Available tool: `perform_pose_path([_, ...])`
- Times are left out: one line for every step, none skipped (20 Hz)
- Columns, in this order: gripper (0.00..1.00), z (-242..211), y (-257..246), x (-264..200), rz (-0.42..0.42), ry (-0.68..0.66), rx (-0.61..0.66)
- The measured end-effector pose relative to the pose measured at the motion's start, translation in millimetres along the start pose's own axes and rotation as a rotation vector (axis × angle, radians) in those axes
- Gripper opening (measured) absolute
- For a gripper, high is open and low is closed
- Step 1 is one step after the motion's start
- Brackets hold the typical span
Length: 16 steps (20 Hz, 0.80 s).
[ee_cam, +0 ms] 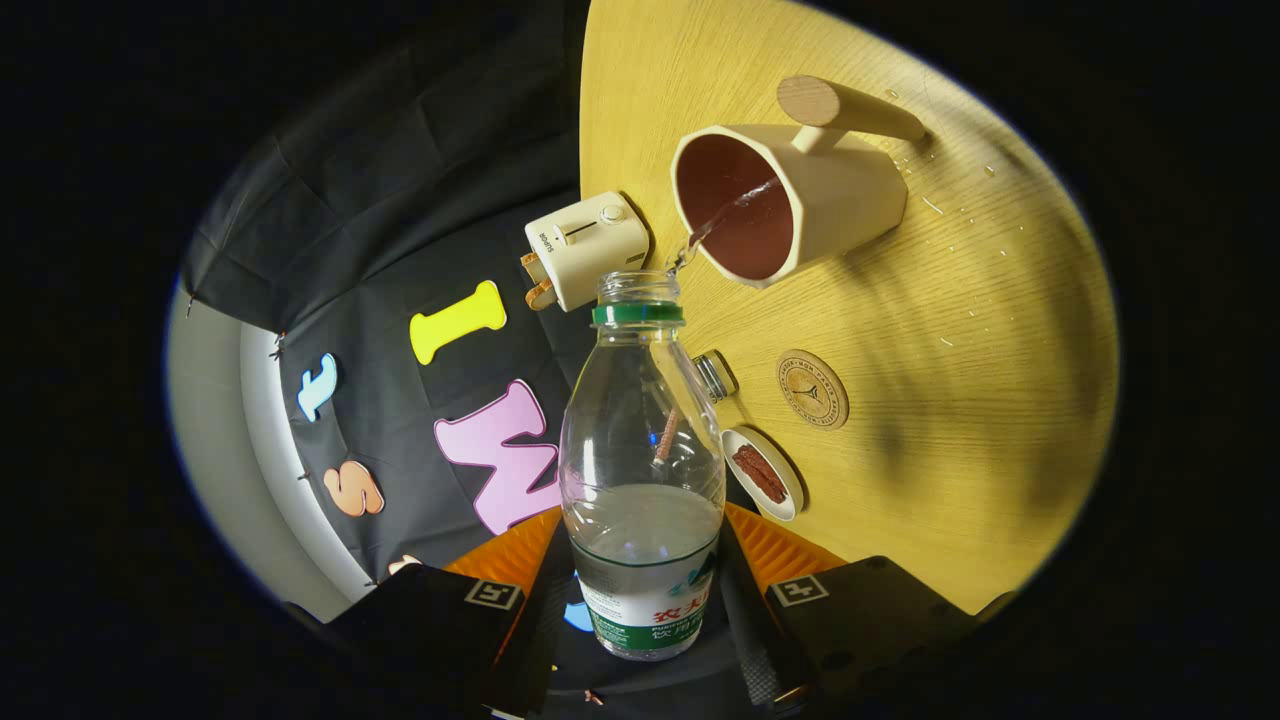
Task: Take the bottle from table, then pour the juice into the cup, finally place the bottle on the coaster
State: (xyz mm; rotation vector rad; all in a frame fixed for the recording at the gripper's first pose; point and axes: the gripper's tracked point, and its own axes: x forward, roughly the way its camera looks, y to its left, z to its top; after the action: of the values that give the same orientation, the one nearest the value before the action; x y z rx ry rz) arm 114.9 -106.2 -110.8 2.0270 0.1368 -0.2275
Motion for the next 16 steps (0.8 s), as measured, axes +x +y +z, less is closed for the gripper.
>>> perform_pose_path([0.75, 0.4, 1.2, 0.0, 0.001, -0.001, 0.014])
perform_pose_path([0.75, -0.5, 3.9, 0.2, 0.005, -0.002, 0.029])
perform_pose_path([0.75, 0.6, 6.2, 0.6, 0.009, -0.006, 0.044])
perform_pose_path([0.75, 0.9, 8.0, 1.0, 0.013, -0.01, 0.059])
perform_pose_path([0.75, 1.1, 10.6, 1.2, 0.017, -0.013, 0.074])
perform_pose_path([0.75, 1.3, 12.4, 1.6, 0.019, -0.015, 0.087])
perform_pose_path([0.75, 0.6, 14.5, 1.9, 0.022, -0.017, 0.099])
perform_pose_path([0.75, 1.2, 16.8, 1.8, 0.025, -0.019, 0.112])
perform_pose_path([0.75, 1.6, 19.1, 1.9, 0.029, -0.024, 0.127])
perform_pose_path([0.75, 2.6, 22.4, 2.3, 0.038, -0.028, 0.146])
perform_pose_path([0.75, 3.6, 26.7, 2.4, 0.049, -0.034, 0.166])
perform_pose_path([0.75, 6.0, 30.5, 2.9, 0.059, -0.043, 0.184])
perform_pose_path([0.75, 7.8, 34.8, 2.7, 0.068, -0.051, 0.201])
perform_pose_path([0.75, 10.2, 38.6, 2.6, 0.074, -0.059, 0.213])
perform_pose_path([0.75, 10.7, 41.8, 2.3, 0.076, -0.063, 0.222])
perform_pose_path([0.75, 10.8, 43.6, 2.8, 0.077, -0.062, 0.23])
